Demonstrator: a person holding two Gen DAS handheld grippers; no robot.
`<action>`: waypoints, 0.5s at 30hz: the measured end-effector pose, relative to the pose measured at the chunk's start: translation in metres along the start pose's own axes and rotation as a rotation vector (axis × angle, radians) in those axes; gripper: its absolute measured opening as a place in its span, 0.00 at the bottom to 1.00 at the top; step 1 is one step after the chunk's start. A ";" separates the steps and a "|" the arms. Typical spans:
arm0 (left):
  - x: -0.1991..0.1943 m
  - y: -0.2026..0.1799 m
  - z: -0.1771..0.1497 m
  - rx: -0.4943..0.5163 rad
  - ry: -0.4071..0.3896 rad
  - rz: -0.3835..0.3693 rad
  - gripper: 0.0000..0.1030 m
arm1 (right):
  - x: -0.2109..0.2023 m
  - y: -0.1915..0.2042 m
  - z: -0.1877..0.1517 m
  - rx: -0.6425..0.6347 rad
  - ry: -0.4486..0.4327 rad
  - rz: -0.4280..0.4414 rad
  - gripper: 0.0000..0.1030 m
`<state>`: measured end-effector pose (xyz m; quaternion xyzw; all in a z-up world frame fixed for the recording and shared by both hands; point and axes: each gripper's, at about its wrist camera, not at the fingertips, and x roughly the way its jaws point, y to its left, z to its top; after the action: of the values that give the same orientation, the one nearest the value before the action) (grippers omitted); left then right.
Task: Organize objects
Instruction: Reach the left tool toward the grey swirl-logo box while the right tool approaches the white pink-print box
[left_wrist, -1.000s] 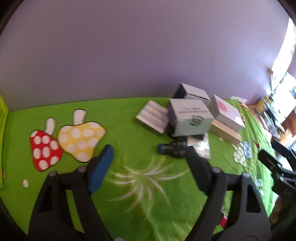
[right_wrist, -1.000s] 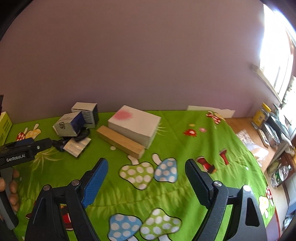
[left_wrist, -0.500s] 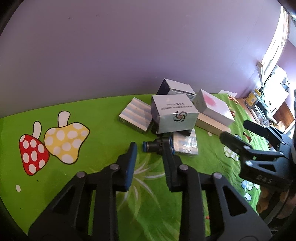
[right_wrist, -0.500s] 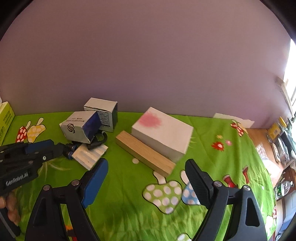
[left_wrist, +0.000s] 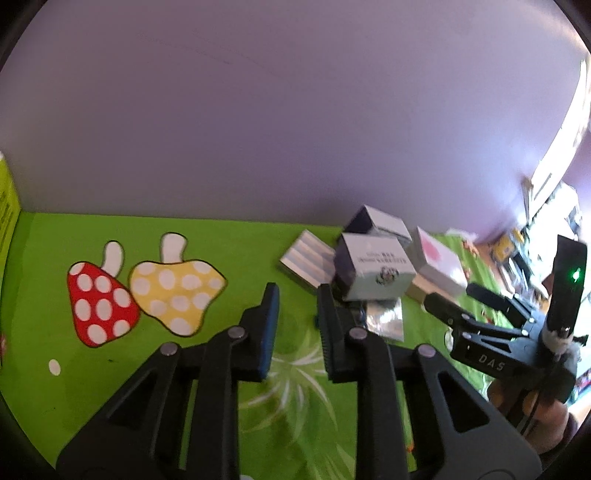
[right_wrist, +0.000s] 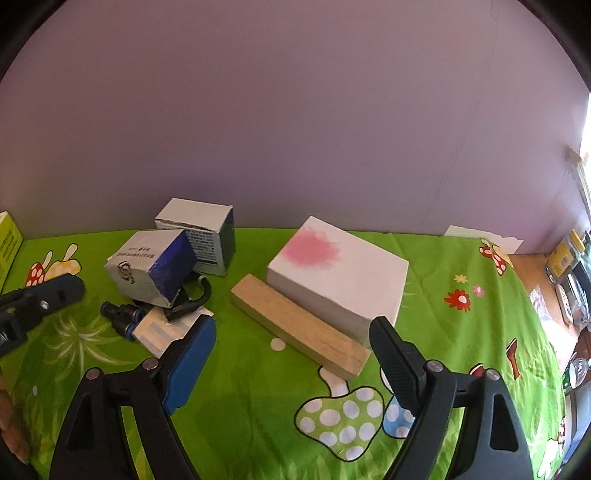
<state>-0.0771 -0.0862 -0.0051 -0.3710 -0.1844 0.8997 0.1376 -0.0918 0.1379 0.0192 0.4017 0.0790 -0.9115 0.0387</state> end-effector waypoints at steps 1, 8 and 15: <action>-0.002 0.003 0.000 -0.014 -0.010 0.007 0.38 | 0.001 -0.001 0.000 0.005 -0.001 0.001 0.84; -0.013 0.016 -0.001 -0.061 -0.053 0.019 0.71 | 0.007 -0.016 0.001 0.015 0.000 -0.030 0.84; -0.031 0.048 0.006 -0.173 -0.100 0.048 0.72 | -0.001 -0.039 0.004 0.082 0.003 -0.005 0.84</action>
<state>-0.0652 -0.1427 -0.0033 -0.3403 -0.2592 0.9008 0.0739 -0.0994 0.1758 0.0267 0.4043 0.0426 -0.9134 0.0197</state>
